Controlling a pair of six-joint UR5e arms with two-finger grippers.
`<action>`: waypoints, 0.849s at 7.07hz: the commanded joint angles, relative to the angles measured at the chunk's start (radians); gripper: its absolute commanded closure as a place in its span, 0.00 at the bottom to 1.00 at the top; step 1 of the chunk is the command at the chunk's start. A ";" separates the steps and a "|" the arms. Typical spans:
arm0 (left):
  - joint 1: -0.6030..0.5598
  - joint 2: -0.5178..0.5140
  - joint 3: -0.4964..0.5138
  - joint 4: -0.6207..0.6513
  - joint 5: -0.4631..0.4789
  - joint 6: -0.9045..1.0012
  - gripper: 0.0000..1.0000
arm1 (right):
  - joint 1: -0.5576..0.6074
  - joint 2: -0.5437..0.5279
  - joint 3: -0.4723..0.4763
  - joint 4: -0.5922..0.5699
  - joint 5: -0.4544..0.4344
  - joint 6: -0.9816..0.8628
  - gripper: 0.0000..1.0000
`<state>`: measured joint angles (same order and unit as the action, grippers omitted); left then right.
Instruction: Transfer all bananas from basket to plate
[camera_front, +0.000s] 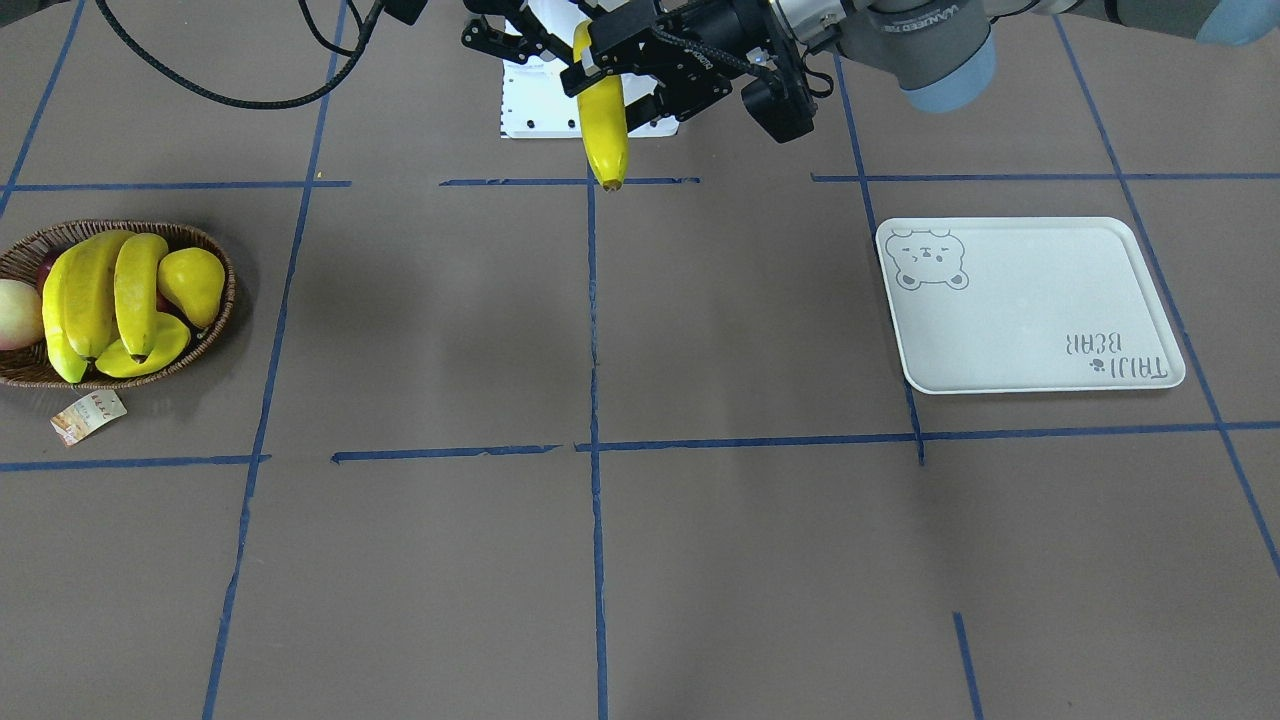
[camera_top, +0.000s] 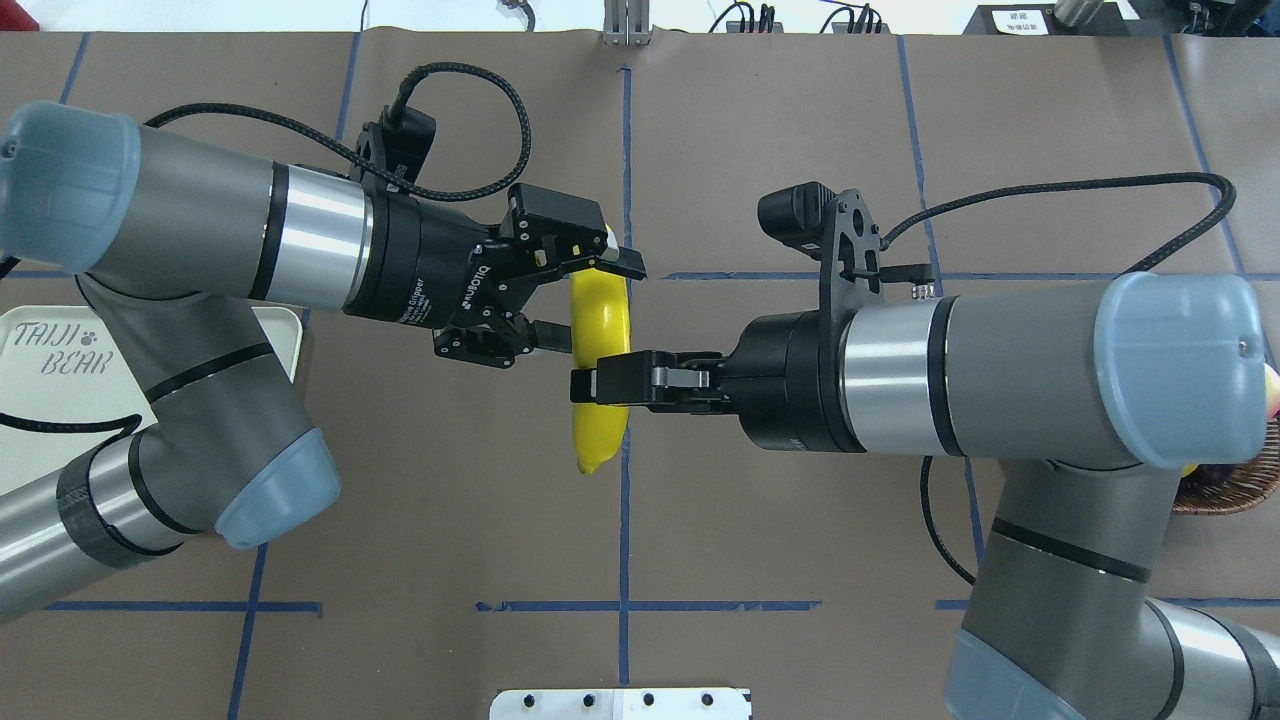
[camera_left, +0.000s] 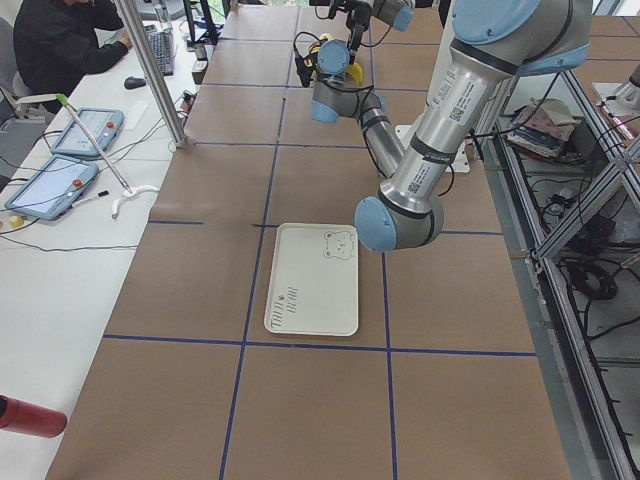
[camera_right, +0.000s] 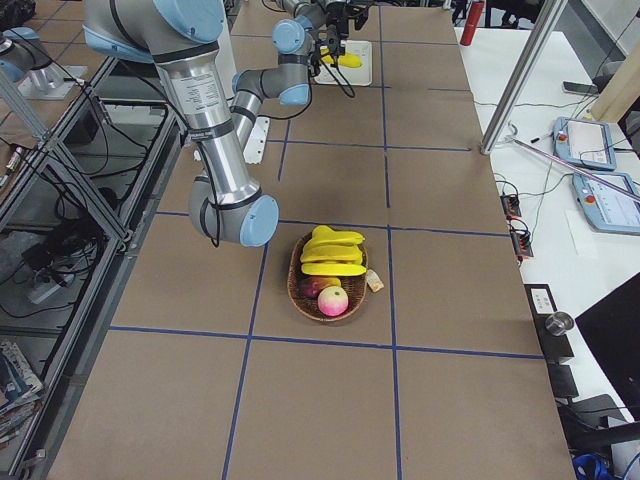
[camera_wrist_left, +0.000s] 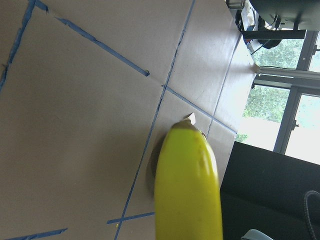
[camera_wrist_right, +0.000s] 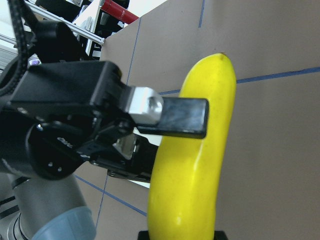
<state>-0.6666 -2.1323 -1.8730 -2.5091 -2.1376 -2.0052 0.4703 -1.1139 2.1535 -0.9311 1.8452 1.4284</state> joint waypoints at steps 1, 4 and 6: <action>0.002 0.006 -0.005 0.003 0.001 0.005 1.00 | 0.001 -0.001 0.000 0.000 -0.001 -0.006 0.98; 0.002 0.003 -0.006 0.007 0.001 -0.009 1.00 | 0.001 0.000 0.002 -0.003 -0.007 -0.003 0.00; 0.002 0.006 -0.006 0.009 0.001 -0.009 1.00 | 0.001 0.000 0.002 -0.003 -0.008 0.001 0.00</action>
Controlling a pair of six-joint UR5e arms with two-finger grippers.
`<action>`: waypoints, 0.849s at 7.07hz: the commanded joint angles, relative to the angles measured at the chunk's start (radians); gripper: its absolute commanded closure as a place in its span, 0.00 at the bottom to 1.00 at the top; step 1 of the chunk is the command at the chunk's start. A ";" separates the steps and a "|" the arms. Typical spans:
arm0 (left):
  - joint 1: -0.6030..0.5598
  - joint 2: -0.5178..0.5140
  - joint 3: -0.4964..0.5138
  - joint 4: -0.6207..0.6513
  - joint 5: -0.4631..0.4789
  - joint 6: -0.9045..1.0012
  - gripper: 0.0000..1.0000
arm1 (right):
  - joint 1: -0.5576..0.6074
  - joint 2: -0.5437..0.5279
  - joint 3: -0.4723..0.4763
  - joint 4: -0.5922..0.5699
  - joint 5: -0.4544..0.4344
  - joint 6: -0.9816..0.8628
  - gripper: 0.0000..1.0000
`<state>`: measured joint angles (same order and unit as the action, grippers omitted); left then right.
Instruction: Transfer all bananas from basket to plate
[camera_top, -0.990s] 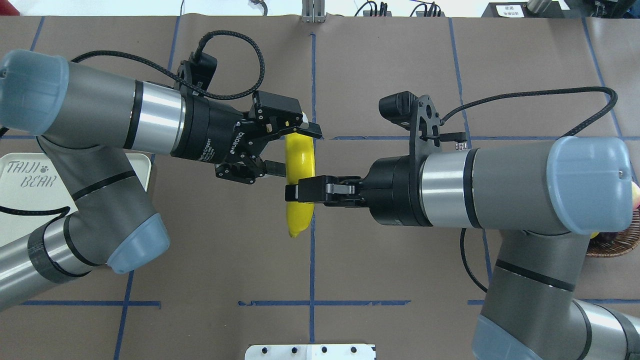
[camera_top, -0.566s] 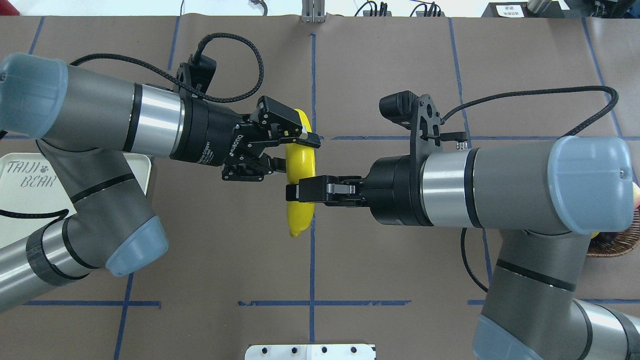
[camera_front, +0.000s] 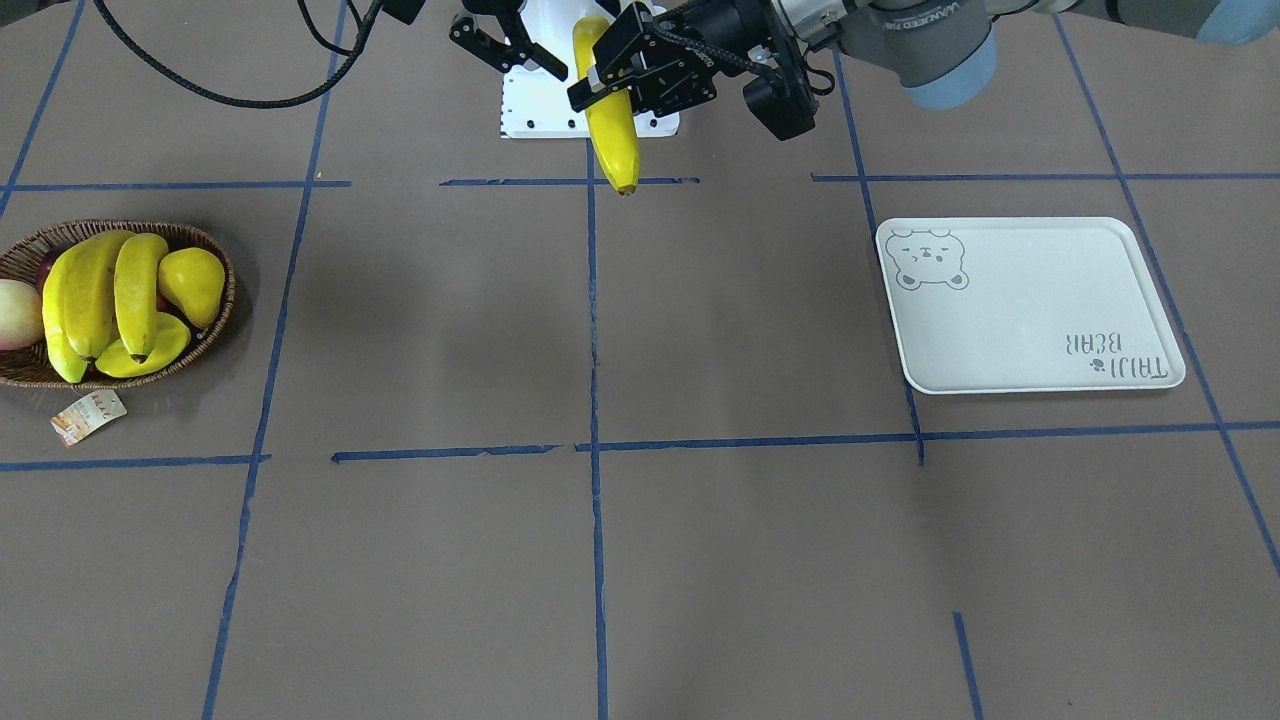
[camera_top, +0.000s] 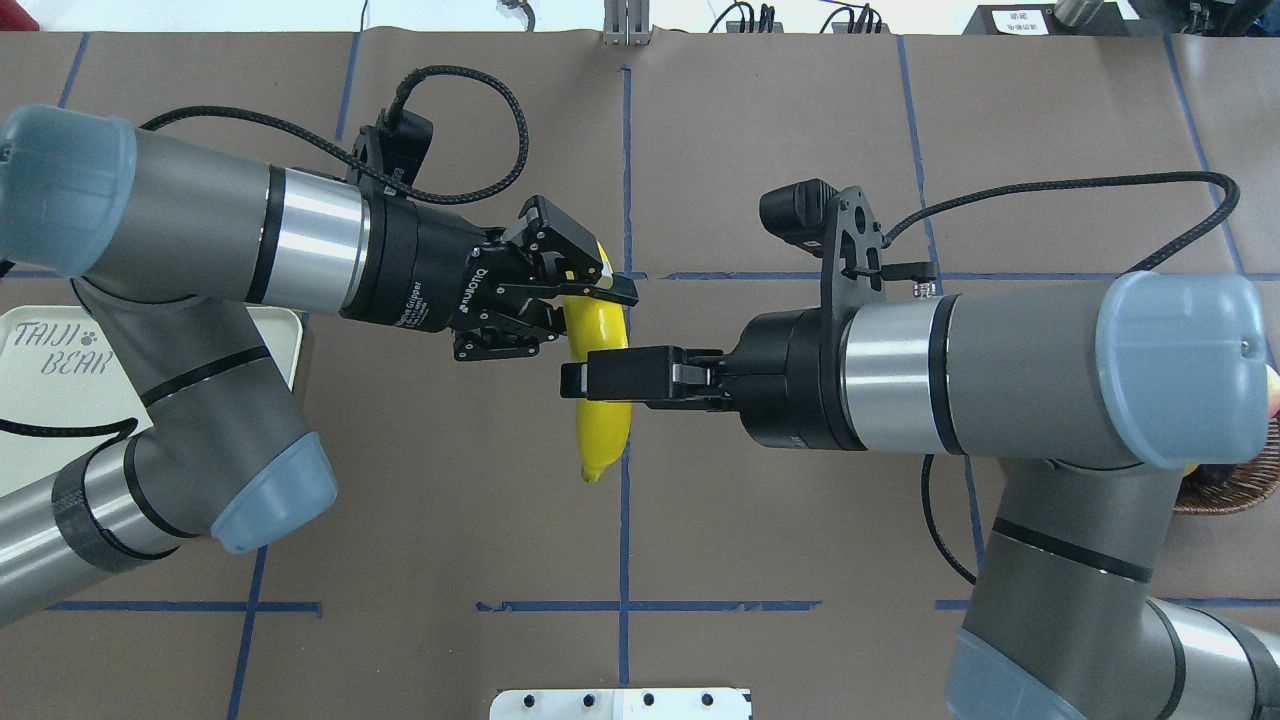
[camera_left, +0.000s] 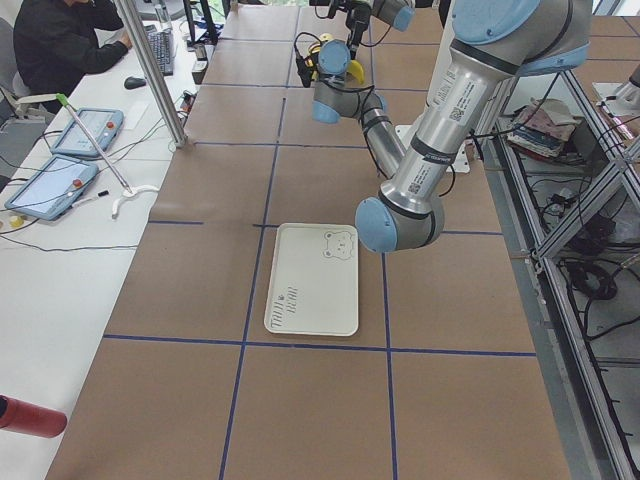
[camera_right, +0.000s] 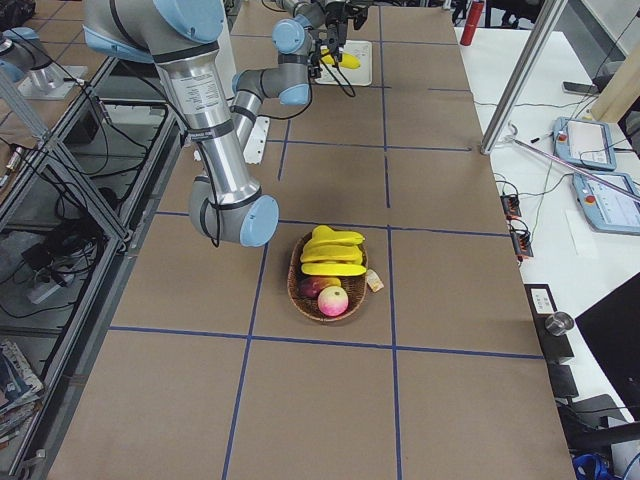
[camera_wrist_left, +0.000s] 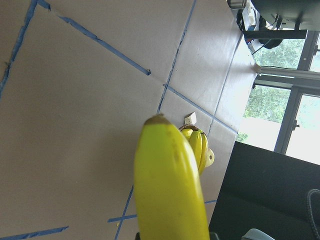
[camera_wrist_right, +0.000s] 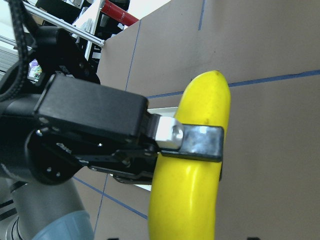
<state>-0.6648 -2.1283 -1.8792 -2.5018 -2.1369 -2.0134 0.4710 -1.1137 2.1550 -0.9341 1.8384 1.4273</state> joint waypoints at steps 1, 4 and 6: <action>-0.009 0.005 0.009 0.009 0.000 0.008 1.00 | 0.003 0.000 0.003 0.000 -0.001 0.002 0.00; -0.083 0.120 -0.021 0.290 -0.009 0.130 1.00 | 0.038 -0.033 0.005 -0.014 -0.002 0.002 0.00; -0.120 0.343 -0.176 0.476 -0.006 0.351 1.00 | 0.072 -0.086 0.005 -0.014 -0.002 0.002 0.00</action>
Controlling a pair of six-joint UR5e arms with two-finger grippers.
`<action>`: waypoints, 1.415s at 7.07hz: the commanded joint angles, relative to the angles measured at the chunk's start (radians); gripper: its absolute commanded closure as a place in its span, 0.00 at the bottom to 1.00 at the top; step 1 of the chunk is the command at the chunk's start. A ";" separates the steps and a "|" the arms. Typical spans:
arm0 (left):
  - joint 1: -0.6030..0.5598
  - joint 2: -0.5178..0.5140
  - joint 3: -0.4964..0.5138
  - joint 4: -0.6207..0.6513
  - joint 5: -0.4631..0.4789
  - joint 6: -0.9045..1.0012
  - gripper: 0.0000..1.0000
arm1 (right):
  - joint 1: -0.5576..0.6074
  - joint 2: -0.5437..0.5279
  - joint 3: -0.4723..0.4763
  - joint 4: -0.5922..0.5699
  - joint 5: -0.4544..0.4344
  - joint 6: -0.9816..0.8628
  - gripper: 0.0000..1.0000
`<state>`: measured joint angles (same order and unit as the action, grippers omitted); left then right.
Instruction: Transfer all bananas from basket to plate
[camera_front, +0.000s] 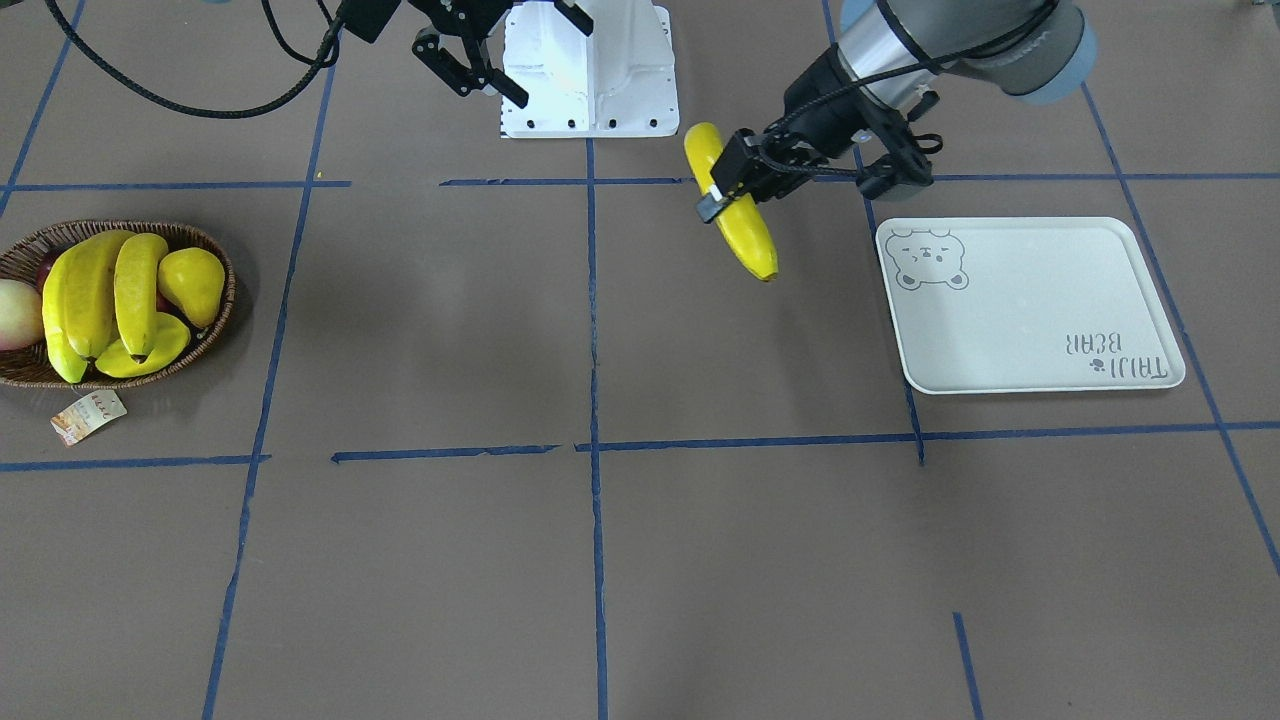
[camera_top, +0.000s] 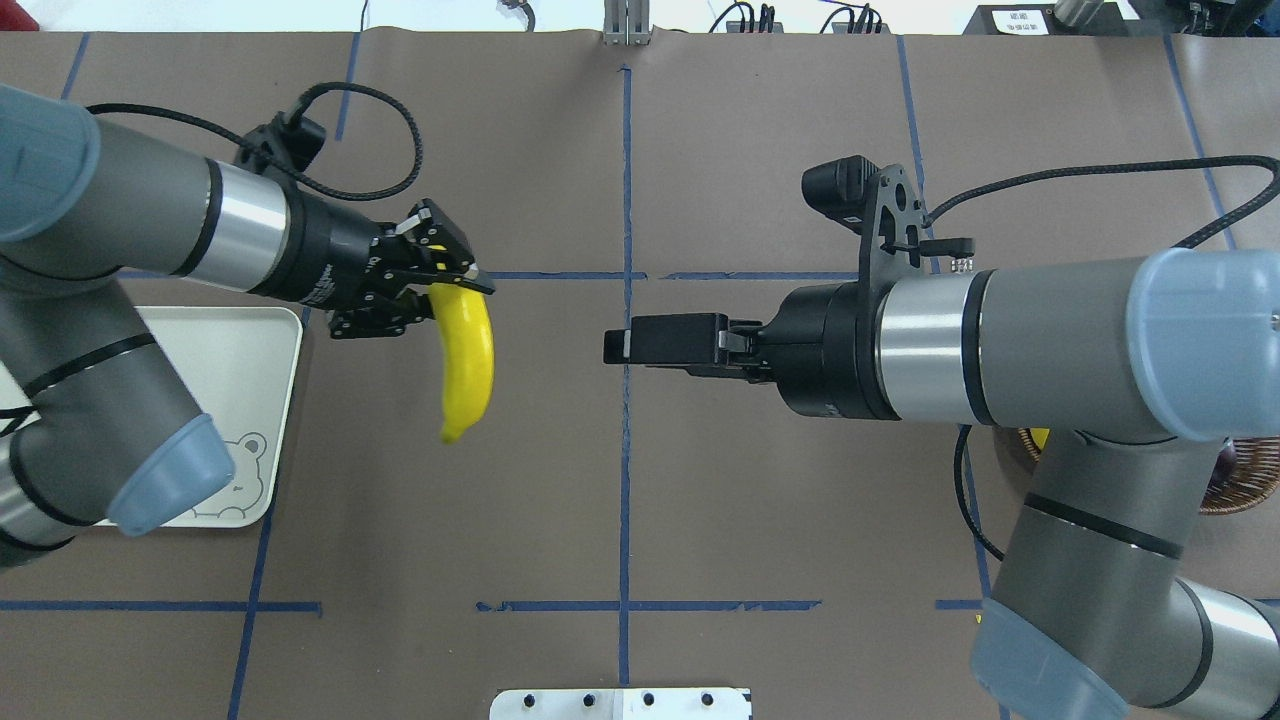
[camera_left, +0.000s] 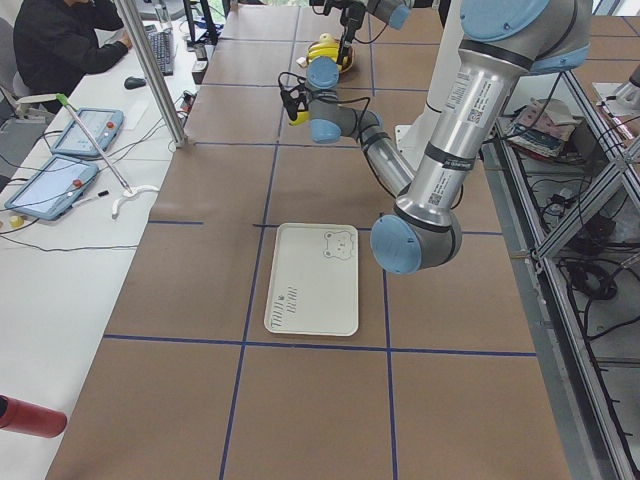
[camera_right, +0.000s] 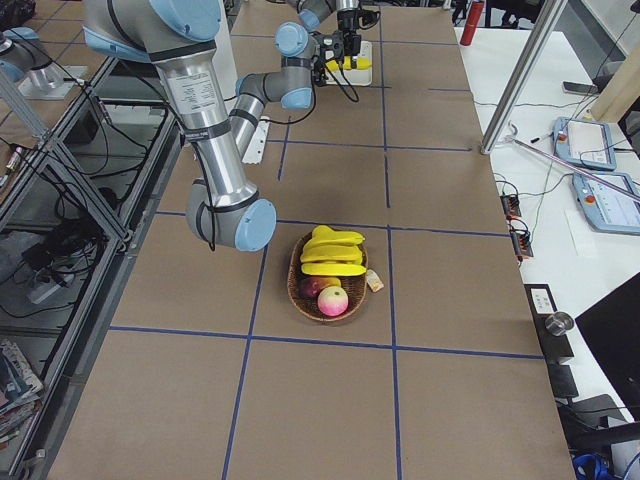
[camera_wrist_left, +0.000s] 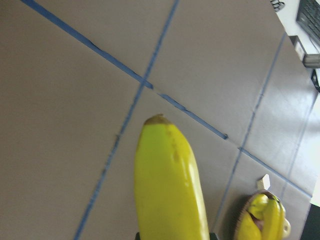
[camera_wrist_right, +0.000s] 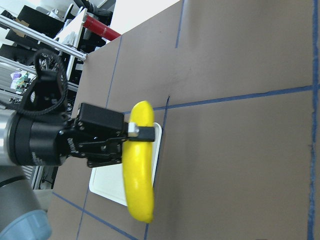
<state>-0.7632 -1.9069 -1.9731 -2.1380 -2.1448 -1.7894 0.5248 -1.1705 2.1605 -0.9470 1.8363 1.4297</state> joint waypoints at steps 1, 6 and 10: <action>-0.033 0.234 -0.107 0.169 0.020 0.271 1.00 | 0.062 -0.055 0.004 -0.066 0.007 -0.009 0.00; -0.065 0.430 0.092 0.173 0.264 0.735 1.00 | 0.162 -0.102 0.134 -0.663 0.017 -0.366 0.00; -0.194 0.428 0.246 0.164 0.263 0.917 1.00 | 0.170 -0.112 0.137 -0.662 0.017 -0.368 0.00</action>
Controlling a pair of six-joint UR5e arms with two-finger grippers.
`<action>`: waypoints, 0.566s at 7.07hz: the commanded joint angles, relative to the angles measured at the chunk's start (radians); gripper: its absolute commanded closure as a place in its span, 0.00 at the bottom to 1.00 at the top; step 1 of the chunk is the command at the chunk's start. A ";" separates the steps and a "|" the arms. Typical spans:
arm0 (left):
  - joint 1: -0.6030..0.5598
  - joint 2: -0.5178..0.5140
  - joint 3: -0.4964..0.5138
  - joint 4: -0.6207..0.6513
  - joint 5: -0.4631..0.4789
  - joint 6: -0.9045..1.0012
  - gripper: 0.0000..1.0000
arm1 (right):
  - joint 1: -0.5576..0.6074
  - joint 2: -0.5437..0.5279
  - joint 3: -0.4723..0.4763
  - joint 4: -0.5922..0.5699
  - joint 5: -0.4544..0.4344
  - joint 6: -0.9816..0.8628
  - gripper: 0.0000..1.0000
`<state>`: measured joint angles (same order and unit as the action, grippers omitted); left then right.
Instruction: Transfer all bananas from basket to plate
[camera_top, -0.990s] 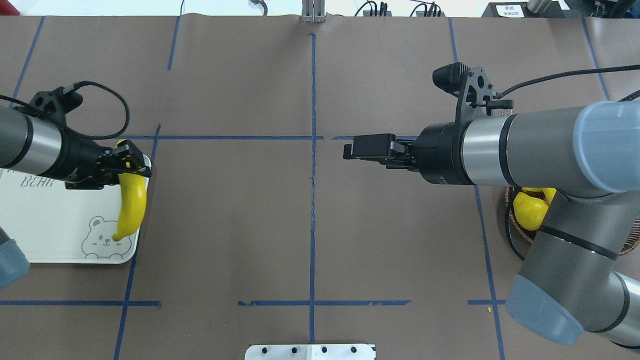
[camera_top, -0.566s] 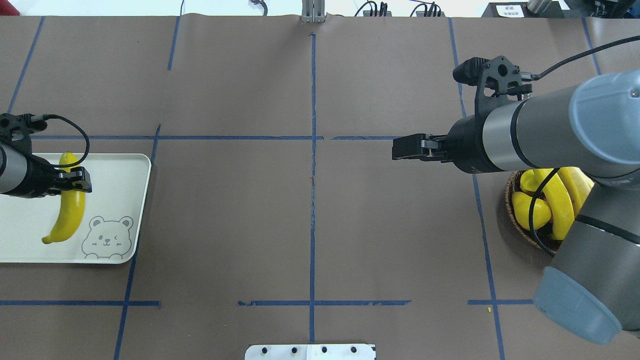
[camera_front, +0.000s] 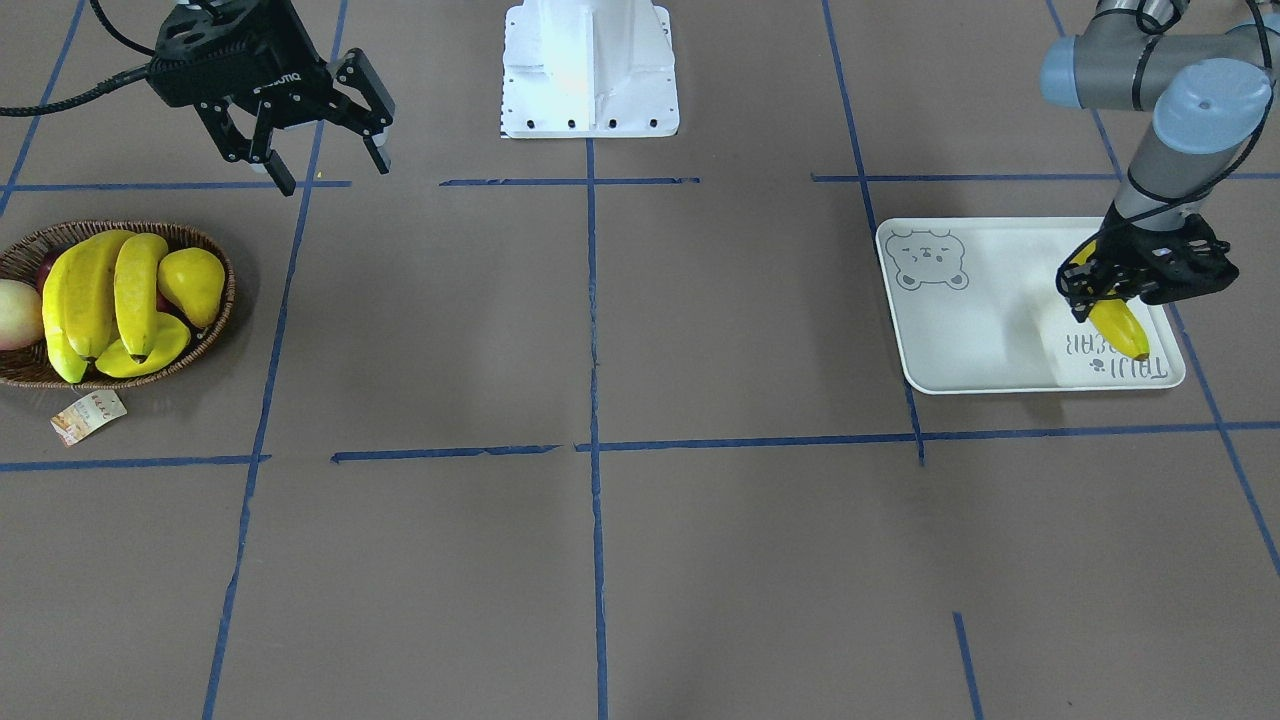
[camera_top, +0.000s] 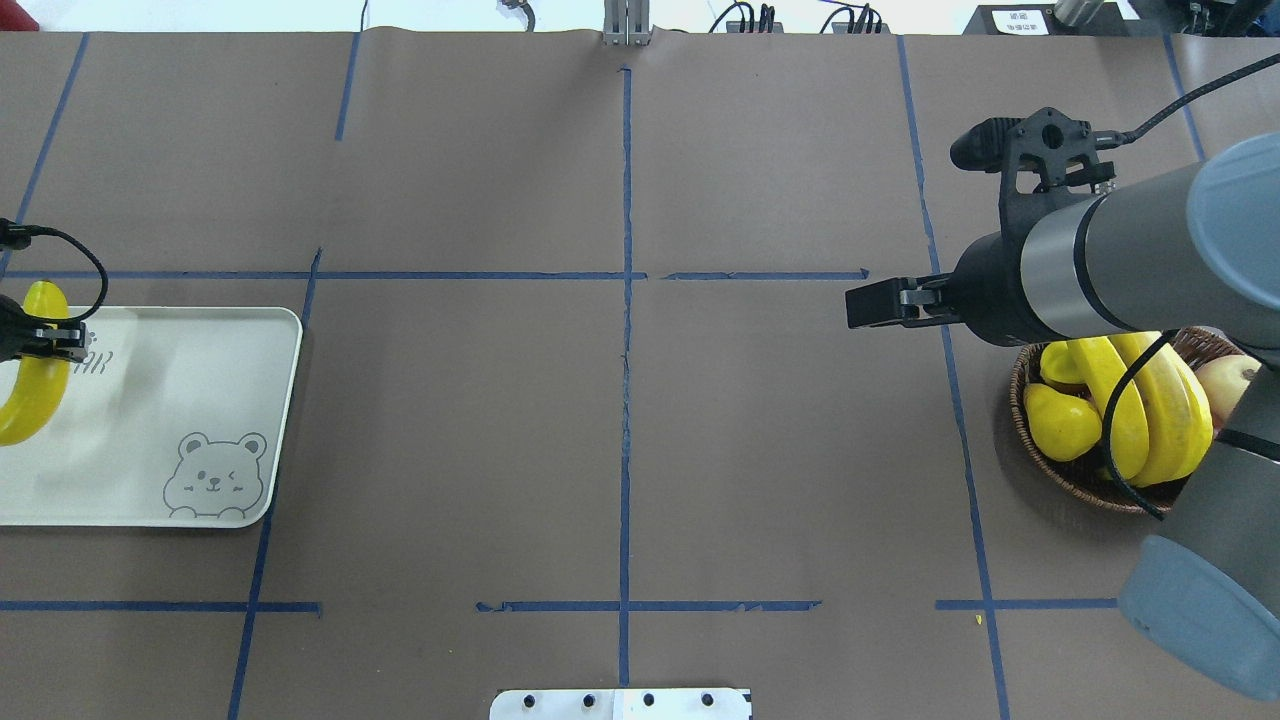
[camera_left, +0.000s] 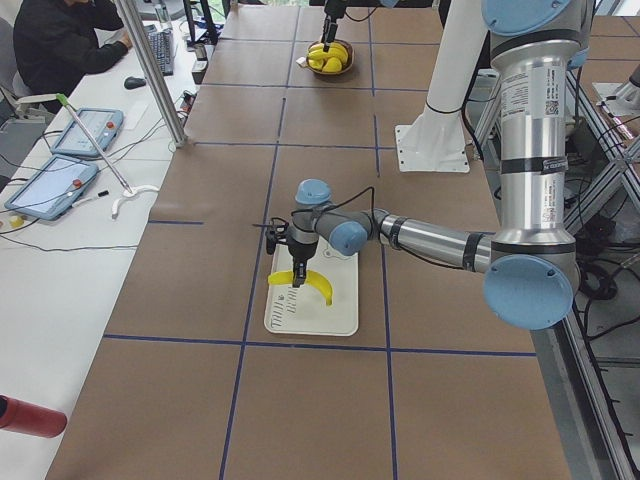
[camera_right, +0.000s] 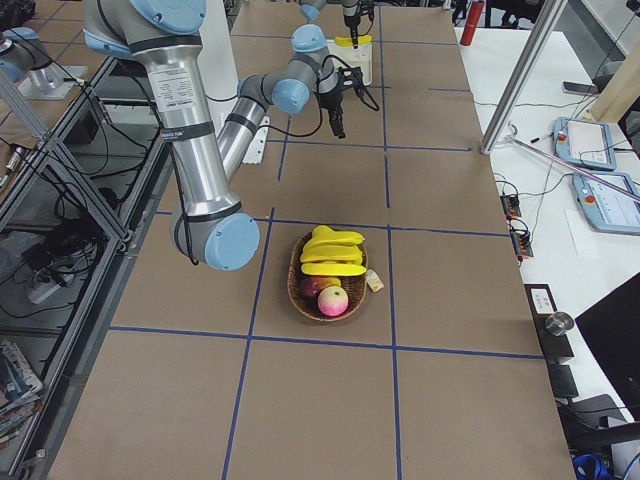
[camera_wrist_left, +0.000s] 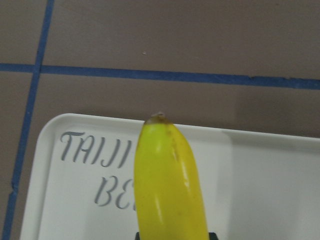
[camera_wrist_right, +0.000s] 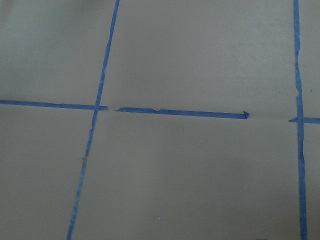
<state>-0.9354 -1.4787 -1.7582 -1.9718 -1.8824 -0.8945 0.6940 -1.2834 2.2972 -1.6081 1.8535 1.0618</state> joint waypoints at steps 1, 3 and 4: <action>-0.022 0.003 0.036 -0.005 0.000 0.020 0.81 | 0.001 0.001 0.001 -0.001 0.000 0.000 0.00; -0.022 0.014 0.034 -0.021 0.002 0.009 0.01 | 0.005 0.001 0.002 -0.001 0.001 -0.002 0.00; -0.023 0.017 0.028 -0.059 -0.004 0.006 0.00 | 0.013 -0.007 0.004 -0.001 0.003 -0.002 0.00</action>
<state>-0.9573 -1.4658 -1.7257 -1.9980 -1.8823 -0.8848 0.7000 -1.2843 2.2994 -1.6091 1.8545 1.0602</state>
